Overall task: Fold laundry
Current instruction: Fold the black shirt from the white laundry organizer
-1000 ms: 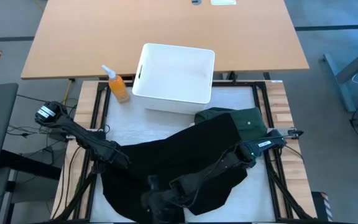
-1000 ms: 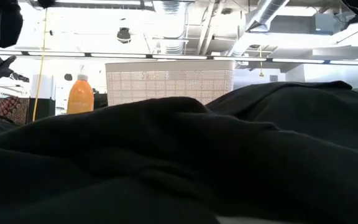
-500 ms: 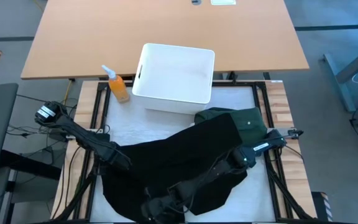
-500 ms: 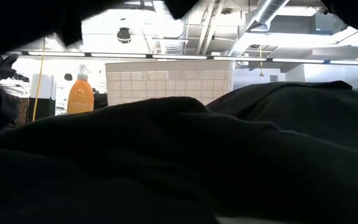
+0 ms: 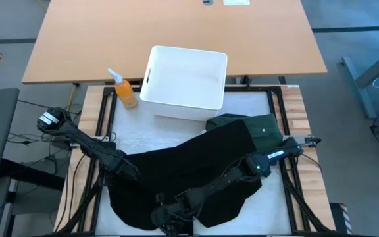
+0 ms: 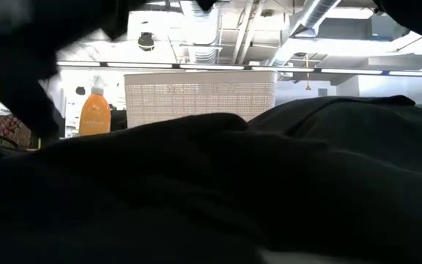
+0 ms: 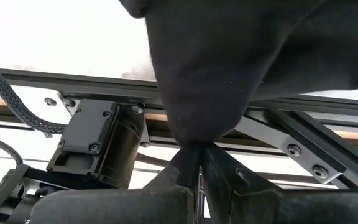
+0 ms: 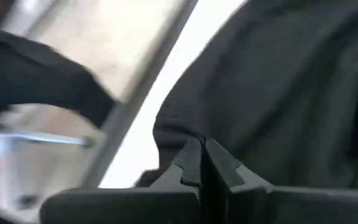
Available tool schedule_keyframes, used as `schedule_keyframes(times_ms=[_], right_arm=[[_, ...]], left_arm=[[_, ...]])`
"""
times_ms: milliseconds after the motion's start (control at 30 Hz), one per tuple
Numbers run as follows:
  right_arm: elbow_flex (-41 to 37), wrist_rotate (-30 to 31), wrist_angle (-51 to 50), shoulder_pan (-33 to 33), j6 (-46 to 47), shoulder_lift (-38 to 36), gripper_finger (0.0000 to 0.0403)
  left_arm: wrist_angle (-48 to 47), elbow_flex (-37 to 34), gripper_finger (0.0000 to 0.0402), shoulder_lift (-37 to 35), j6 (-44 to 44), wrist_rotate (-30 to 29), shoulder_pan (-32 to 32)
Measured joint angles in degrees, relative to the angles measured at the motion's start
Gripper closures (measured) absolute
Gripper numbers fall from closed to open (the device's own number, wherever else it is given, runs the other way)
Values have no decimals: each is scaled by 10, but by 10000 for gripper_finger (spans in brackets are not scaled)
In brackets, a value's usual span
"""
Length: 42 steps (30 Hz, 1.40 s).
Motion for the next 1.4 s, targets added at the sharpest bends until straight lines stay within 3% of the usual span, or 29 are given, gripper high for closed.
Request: schedule_keyframes(times_ms=[67, 167, 267, 433, 533, 733, 867, 967, 1067, 1300, 1400], right_arm=[[-1, -54, -12, -3, 27, -16, 381], [-1, -165, -7, 2, 84, -58, 363], [3, -217, 5, 30, 100, -98, 362], [-1, -208, 3, 83, 100, -107, 382], [-1, -176, 22, 99, 102, -108, 372], [1, -146, 9, 87, 137, -109, 290], [0, -207, -43, 62, 158, -127, 231], [1, -232, -147, 50, 159, -160, 200], [1, -185, -280, 56, 122, -192, 190], [-12, 125, -523, 106, 97, -253, 209], [-51, 154, -549, 121, 119, -272, 220]], left_arm=[[0, 0, 401, 0, 0, 0, 0], [2, 0, 401, 0, 0, 10, 0], [6, 0, 401, 0, -10, 28, -6], [9, 0, 401, 0, -19, 75, -35], [32, 0, 401, 0, -22, 124, -57], [71, 0, 401, 0, -46, 150, -92], [71, 3, 401, 0, -65, 154, -108], [71, 3, 401, 0, -76, 163, -119], [78, 3, 401, 0, -80, 174, -129], [140, 4, 382, 0, -118, 189, -162], [145, 4, 350, 0, -126, 206, -167]])
